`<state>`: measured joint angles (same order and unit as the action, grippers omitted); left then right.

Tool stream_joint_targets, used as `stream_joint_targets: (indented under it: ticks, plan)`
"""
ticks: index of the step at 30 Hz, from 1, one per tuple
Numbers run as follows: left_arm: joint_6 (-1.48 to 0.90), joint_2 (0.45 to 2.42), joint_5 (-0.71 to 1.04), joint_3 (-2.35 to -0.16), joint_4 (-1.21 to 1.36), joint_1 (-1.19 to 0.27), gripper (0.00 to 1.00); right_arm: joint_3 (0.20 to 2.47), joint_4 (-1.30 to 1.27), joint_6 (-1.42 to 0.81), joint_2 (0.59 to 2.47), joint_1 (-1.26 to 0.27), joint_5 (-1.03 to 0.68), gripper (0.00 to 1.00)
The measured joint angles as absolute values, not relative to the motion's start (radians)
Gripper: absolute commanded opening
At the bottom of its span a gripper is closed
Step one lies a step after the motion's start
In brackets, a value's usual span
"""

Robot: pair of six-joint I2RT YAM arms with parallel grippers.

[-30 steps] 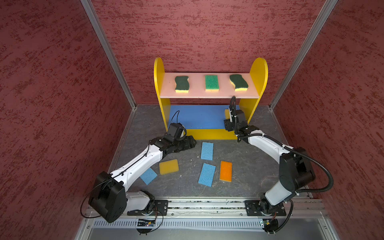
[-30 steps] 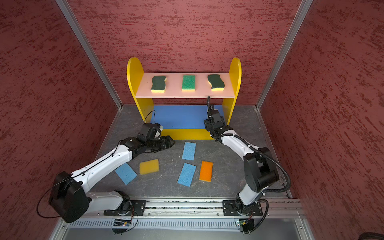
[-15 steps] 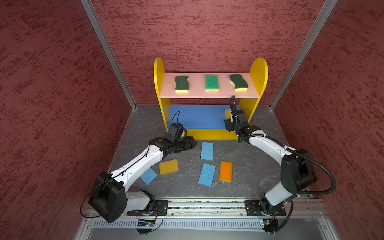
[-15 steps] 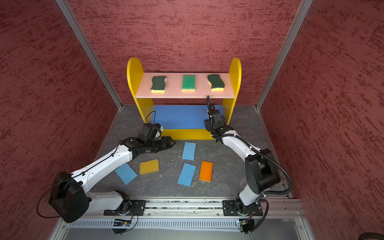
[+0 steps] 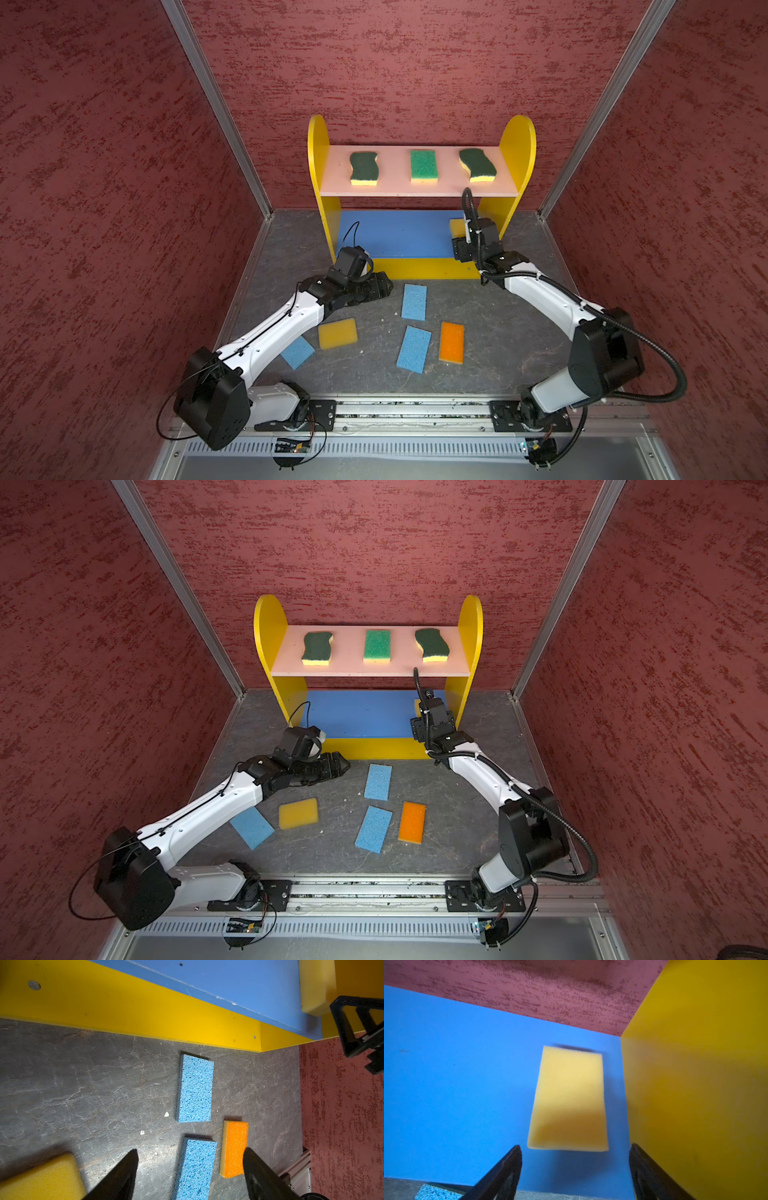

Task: Place and organize the cleaning sponges onto the shelf
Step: 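Open the right gripper to release the sponge on the blue shelf, then draw the right gripper back from the shelf toward the table sponges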

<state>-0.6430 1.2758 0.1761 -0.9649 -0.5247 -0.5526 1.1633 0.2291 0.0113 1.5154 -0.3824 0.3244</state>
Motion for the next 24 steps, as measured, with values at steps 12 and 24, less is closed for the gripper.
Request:
stream_joint_targets:
  ticks: [12,24]
  plan:
    - [-0.643,1.248,0.147,-0.965,-0.560,-0.572,0.80,1.124,0.243,-0.024,1.438,-0.382,0.282,0.81]
    - [-0.639,1.235,0.091,-0.965,-0.627,-0.594,0.80,1.027,0.294,-0.077,1.256,-0.398,0.203,0.80]
